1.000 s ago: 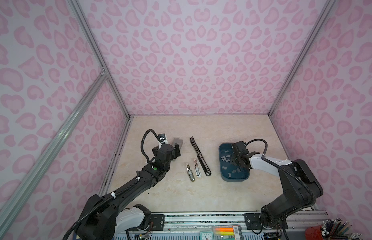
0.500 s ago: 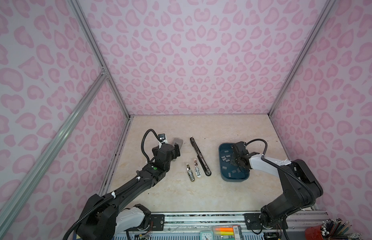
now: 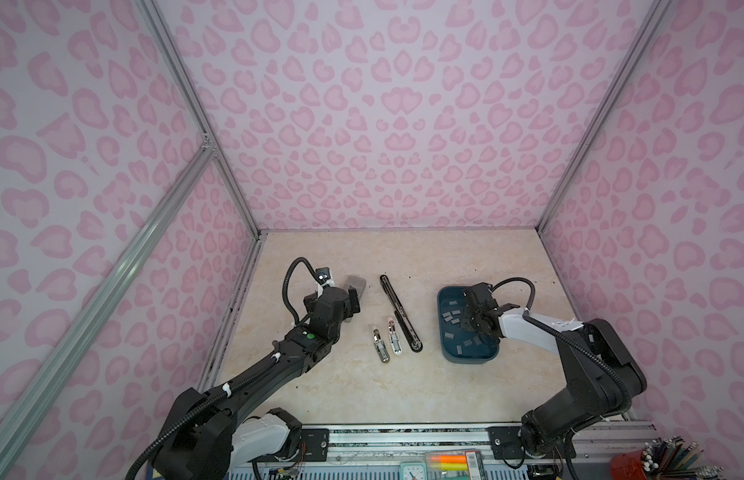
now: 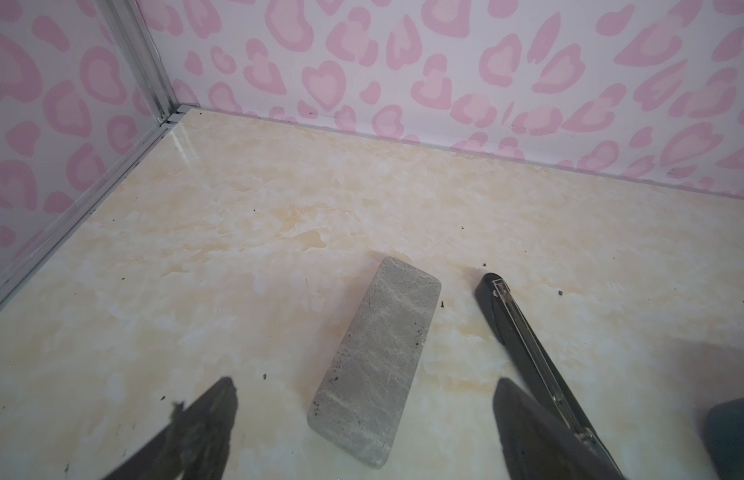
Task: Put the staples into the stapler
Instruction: 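Close the right gripper on a silver staple strip in the tray, then lift the staple strip with the right gripper toward the black stapler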
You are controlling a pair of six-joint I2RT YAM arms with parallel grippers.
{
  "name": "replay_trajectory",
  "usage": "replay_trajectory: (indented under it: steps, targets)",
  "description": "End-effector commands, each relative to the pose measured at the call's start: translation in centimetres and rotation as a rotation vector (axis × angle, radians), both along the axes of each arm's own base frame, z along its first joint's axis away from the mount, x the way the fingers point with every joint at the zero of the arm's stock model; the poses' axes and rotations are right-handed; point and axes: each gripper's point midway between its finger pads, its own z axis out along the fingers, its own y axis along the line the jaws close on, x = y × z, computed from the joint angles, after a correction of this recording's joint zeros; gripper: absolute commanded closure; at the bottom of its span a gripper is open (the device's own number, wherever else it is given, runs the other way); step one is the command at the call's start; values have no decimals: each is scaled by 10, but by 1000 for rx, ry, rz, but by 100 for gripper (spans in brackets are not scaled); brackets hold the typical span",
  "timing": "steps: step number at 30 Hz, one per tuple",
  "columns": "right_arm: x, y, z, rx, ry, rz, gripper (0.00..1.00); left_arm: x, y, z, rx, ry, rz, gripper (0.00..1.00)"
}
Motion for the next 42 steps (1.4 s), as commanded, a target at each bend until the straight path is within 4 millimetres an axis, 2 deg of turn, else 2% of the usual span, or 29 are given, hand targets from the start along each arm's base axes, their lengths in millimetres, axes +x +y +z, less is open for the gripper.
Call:
replay_trajectory:
  steps: [1,4,7,11,14,19,24,26,28,31,37,42]
  targets:
    - [-12,4,-3,12,44,41,92,-1,6,2,-178,52,60,2]
    - [-10,2,9,-11,5,50,94,-15,3,6,-307,116,53,2]
    - [-8,-1,29,-38,-60,54,93,-28,-4,6,-268,128,-62,1]
    - [-7,4,49,-47,-126,86,92,-51,18,-21,-111,224,-44,2]
    - [-7,13,59,-48,-159,125,92,-64,37,-35,-13,233,-14,2]
    - [-7,33,76,-16,-231,211,96,-75,48,-62,-13,219,24,6]
    - [-15,54,102,57,-344,321,93,-82,49,-52,-47,160,18,16]
    - [-20,61,112,62,-390,357,90,-89,49,-46,-73,116,8,17]
    - [-24,66,119,77,-425,389,90,-95,46,-41,-120,57,-27,14]
    - [-27,72,123,106,-455,418,90,-102,43,-39,-181,11,-51,5]
    - [-30,84,129,149,-474,483,92,-108,46,-35,-216,-17,-46,4]
    - [-30,79,126,126,-504,480,92,-106,49,-41,-192,27,-20,3]
